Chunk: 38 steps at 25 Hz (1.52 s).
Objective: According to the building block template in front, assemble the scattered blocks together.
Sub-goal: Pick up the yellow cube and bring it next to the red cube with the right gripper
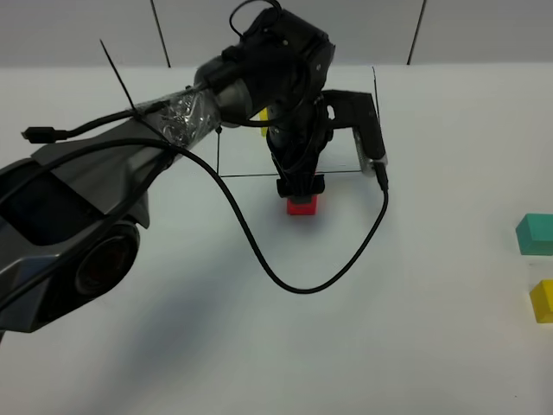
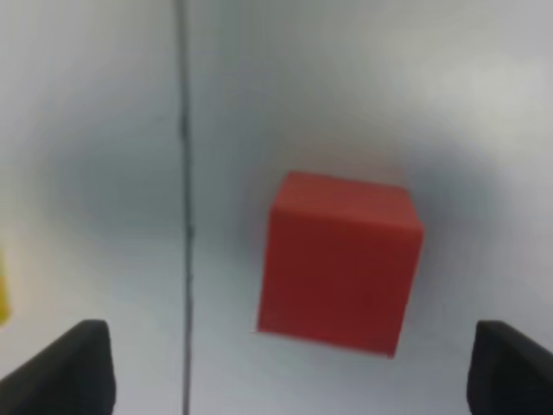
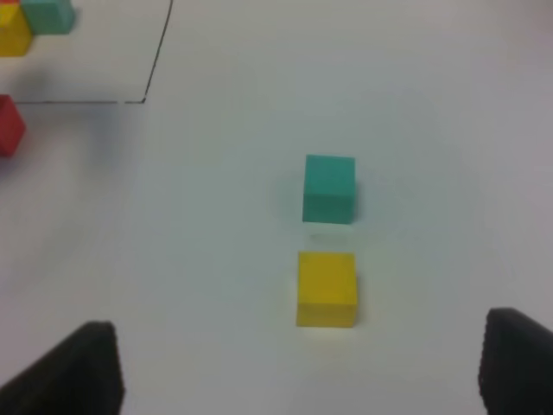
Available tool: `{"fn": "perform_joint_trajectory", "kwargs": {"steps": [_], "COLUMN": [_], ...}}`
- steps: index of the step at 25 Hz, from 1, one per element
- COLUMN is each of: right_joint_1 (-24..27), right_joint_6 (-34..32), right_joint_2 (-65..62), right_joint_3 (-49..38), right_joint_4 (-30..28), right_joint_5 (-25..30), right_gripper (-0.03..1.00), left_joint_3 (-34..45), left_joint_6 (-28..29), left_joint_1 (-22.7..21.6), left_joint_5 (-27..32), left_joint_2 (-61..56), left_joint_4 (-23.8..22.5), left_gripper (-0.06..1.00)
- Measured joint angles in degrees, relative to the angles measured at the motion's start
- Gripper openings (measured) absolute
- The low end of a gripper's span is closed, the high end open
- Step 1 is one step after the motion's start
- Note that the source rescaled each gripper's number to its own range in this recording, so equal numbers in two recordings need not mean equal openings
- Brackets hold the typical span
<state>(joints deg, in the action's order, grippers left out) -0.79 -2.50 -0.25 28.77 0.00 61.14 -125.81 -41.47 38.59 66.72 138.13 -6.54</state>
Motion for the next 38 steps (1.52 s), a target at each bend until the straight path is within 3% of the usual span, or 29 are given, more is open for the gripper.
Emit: {"fn": "perform_joint_trajectory", "kwargs": {"steps": [6,9,12,16,20,25,31,38], "right_joint_1": [0.0,0.0,0.0,0.0,0.0,0.0,0.0,0.0], "right_joint_6": [0.0,0.0,0.0,0.0,0.0,0.0,0.0,0.0], "right_joint_2": [0.0,0.0,0.0,0.0,0.0,0.0,0.0,0.0], "right_joint_3": [0.0,0.0,0.0,0.0,0.0,0.0,0.0,0.0], "right_joint_4": [0.0,0.0,0.0,0.0,0.0,0.0,0.0,0.0], "right_joint_5": [0.0,0.0,0.0,0.0,0.0,0.0,0.0,0.0], "right_gripper": [0.7,0.7,0.7,0.7,0.7,0.7,0.7,0.7], "left_joint_3": [0.0,0.5,4.6,16.0,31.9,50.8,65.6,77.8], "left_joint_6": [12.7,18.4,21.2,22.0,21.4,22.7,27.8,36.1], "left_joint_1": [-3.2,-9.9,-18.4,-28.7,-35.4,-36.5,-33.8,-33.7], "left_joint_5": [1.4,1.4,1.4,1.4,1.0,-5.0,-5.2,-8.0], "left_joint_2": [-9.1,-13.1,-17.3,-23.5,-31.7,-46.9,-70.4,-98.4], "left_joint_4": [-0.6,1.3,6.5,14.8,18.3,19.2,19.8,13.9], "left_gripper": [0.99,1.0,1.0,1.0,1.0,1.0,0.99,0.96]}}
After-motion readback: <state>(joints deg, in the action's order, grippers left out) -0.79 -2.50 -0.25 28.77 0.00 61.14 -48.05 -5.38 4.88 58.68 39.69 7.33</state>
